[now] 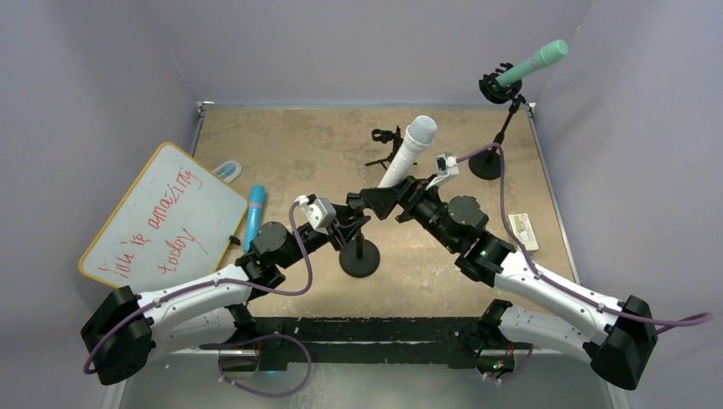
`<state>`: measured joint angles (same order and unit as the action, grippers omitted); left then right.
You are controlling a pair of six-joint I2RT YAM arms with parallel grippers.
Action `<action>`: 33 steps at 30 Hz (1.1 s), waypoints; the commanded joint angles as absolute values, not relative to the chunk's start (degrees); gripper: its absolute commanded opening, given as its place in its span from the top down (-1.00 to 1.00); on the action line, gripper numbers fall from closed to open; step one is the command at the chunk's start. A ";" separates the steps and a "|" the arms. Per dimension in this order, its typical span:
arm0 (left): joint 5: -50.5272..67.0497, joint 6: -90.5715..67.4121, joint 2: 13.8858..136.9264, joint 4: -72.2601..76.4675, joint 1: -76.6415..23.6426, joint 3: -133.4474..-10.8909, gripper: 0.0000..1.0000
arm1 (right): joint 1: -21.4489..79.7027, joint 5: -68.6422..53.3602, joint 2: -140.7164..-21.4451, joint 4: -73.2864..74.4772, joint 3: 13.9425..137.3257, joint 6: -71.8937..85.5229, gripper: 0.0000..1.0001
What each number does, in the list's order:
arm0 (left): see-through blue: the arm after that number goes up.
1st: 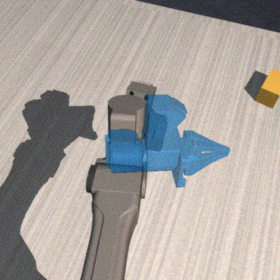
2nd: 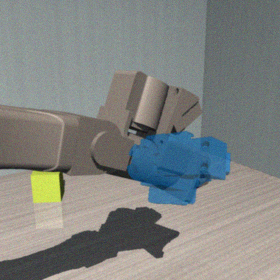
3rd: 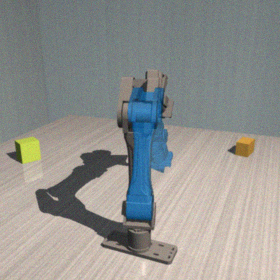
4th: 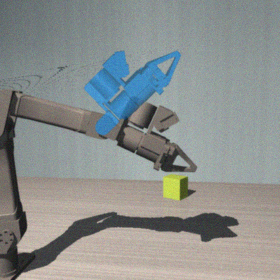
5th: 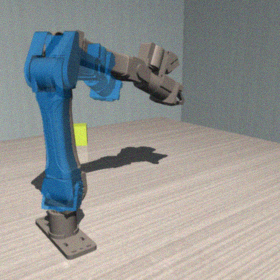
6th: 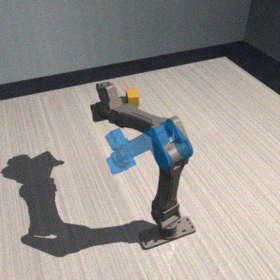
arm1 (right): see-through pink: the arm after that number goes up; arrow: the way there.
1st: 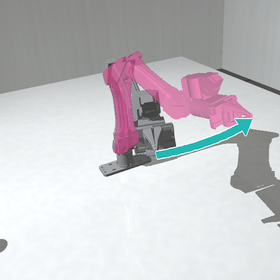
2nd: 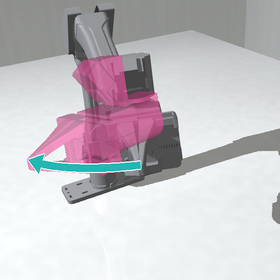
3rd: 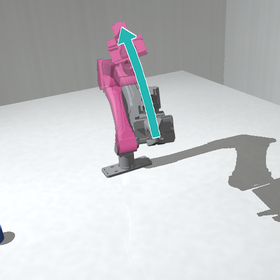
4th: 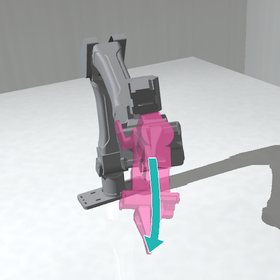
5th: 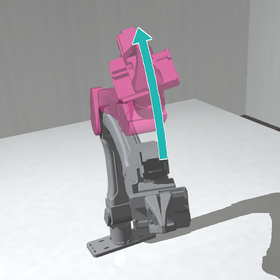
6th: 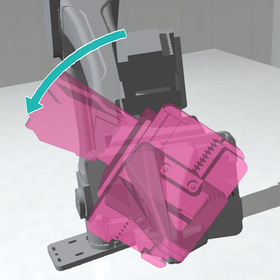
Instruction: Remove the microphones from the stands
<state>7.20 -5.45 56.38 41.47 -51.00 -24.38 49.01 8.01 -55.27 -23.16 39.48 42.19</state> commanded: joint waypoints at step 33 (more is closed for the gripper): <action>7.74 -4.48 61.63 34.24 -51.30 -22.17 1.00 | 49.31 4.97 -61.10 -21.56 30.79 44.20 -0.97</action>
